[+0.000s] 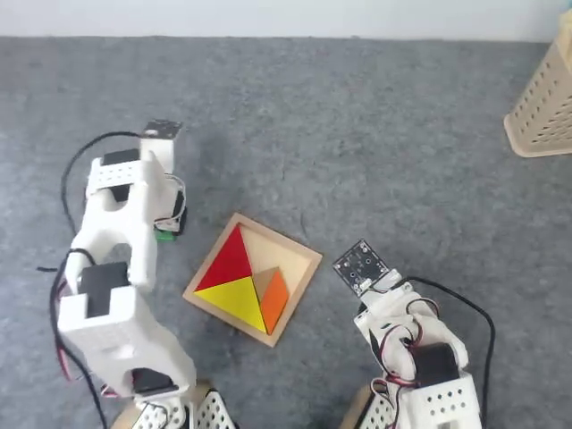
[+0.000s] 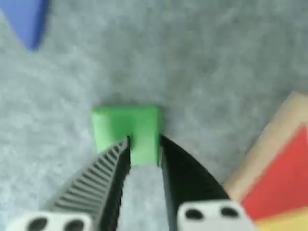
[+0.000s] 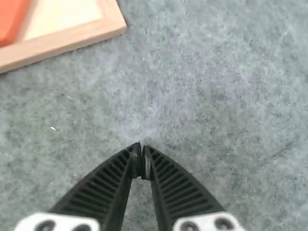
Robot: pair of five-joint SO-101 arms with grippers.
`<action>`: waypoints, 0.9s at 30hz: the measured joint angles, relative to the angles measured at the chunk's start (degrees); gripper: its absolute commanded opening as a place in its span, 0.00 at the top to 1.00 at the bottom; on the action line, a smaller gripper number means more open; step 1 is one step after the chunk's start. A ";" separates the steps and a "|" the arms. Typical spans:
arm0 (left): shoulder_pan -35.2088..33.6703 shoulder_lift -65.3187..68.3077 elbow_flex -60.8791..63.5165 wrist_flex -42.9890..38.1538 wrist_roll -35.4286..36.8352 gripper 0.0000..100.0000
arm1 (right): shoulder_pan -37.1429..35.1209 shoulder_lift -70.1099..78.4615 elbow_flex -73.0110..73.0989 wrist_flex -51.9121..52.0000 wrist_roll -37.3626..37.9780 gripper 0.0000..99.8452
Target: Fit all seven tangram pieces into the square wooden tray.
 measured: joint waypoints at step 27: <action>-4.13 2.55 -3.78 2.55 -3.08 0.80 | 0.00 0.00 0.00 0.00 0.00 0.99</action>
